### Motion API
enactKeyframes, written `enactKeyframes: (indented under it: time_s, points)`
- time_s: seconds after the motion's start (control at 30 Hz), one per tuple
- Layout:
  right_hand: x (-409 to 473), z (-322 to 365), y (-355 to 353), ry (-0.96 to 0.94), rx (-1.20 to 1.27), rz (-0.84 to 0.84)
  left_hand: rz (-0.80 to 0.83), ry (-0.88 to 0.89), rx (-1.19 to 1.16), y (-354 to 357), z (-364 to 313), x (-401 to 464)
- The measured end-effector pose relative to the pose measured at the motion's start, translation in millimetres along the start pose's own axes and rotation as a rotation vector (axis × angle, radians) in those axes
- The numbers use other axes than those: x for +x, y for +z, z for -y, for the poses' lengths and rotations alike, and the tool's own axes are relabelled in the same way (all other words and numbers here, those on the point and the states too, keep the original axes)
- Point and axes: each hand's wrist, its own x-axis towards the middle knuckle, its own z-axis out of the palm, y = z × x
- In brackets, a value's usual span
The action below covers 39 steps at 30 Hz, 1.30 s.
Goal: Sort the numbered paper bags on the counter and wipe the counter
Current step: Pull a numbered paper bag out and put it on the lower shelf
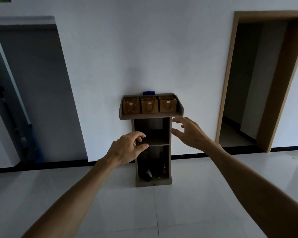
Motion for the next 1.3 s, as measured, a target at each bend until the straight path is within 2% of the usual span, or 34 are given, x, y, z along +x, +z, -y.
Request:
enactKeyframes:
  time_s: [0.33,0.63,1.3]
  points:
    - [142.4,-100.1,43.4,-0.031,0.066,0.012,-0.019,-0.042,-0.017,49.8,58.4,143.2]
    - [248.2,-169.2,102.8,-0.046,0.093,0.048,-0.042,-0.092,-0.018,93.7,120.7,230.7]
    - [546.7,-264.9,274.4,-0.004,0.161,0.090,0.012,-0.053,-0.075,170.7,367.4,474.4]
